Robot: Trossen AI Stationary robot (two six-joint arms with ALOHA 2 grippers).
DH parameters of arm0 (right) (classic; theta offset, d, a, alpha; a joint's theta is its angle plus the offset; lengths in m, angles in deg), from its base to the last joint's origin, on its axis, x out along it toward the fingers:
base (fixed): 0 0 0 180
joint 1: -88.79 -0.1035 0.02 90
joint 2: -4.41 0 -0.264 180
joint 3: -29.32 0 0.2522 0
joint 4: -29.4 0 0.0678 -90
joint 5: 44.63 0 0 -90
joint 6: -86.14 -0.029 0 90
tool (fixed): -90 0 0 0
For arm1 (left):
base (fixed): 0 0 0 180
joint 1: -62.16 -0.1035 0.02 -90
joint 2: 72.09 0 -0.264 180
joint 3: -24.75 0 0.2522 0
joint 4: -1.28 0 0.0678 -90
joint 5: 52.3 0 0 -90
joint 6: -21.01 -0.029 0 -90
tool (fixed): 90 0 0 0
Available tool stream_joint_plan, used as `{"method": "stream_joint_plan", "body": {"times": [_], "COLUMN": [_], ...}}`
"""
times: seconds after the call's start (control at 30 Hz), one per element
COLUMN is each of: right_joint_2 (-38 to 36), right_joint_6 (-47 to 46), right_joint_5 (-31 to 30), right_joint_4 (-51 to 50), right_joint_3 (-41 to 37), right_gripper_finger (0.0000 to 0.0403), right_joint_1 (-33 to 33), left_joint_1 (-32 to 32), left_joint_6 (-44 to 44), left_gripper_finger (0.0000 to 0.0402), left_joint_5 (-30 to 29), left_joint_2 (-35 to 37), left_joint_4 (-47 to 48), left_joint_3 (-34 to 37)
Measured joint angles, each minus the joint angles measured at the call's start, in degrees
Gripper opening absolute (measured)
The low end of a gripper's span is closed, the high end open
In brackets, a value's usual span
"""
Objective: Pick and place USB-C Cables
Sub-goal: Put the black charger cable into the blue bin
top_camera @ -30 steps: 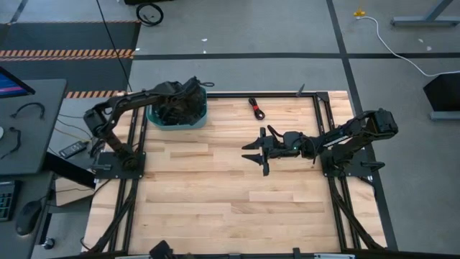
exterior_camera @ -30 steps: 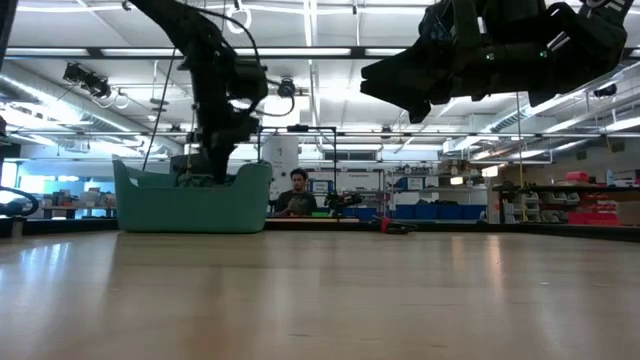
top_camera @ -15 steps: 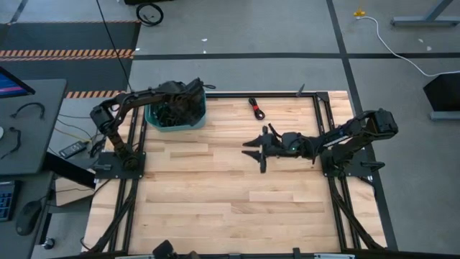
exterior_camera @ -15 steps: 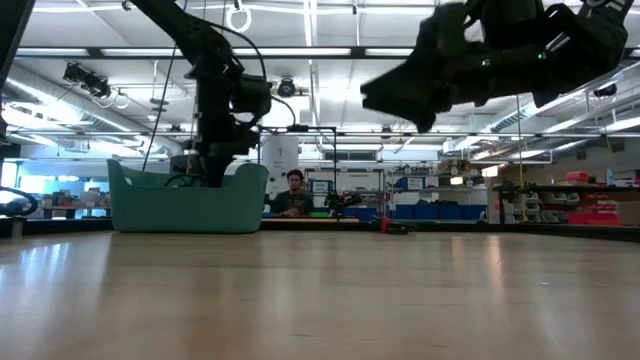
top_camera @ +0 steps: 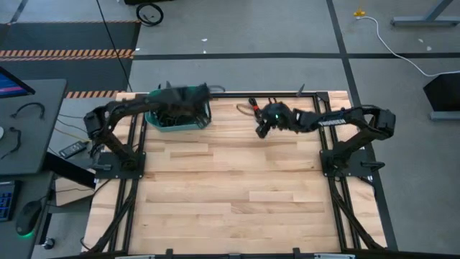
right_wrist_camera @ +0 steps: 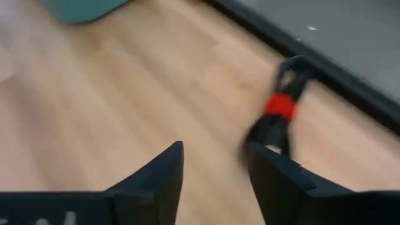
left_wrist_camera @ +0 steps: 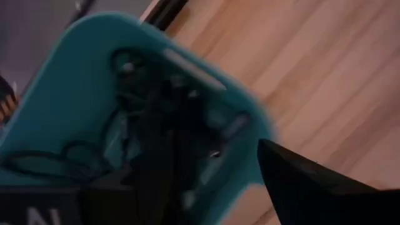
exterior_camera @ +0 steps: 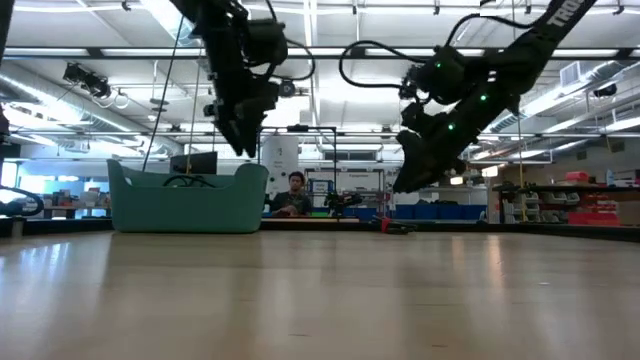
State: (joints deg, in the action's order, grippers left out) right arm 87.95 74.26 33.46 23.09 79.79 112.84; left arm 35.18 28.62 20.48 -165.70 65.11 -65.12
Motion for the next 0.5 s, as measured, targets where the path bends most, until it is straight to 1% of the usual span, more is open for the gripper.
{"method": "stream_joint_plan", "body": {"times": [0.03,0.13,0.23,0.33,0.43,0.5], "right_joint_2": [0.26,1.46,5.15,9.76,14.44,17.29], "right_joint_6": [0.46,0.84,0.22,0.07,0.06,0.62], "right_joint_5": [-0.02,1.54,4.02,3.26,3.03,2.99], "right_joint_4": [-0.40,-1.04,0.05,2.26,2.14,1.43], "right_joint_3": [0.60,1.73,2.51,3.93,6.23,8.00], "right_gripper_finger": [0.0183,0.0212,0.0241,0.0264,0.0270,0.0265], "right_joint_1": [1.46,5.86,8.97,10.52,10.77,10.54], "left_joint_1": [1.94,7.76,14.28,20.76,26.50,29.56], "left_joint_6": [1.02,4.15,8.49,12.38,14.39,15.32], "left_gripper_finger": [0.0241,0.0241,0.0236,0.0228,0.0220,0.0214], "left_joint_5": [-1.01,-1.64,-2.33,-5.08,-9.37,-12.46], "left_joint_2": [0.96,3.97,5.54,5.81,5.87,5.87], "left_joint_4": [-2.99,-13.99,-26.46,-39.79,-51.02,-55.98], "left_joint_3": [2.16,9.74,17.51,23.90,28.56,30.52]}}
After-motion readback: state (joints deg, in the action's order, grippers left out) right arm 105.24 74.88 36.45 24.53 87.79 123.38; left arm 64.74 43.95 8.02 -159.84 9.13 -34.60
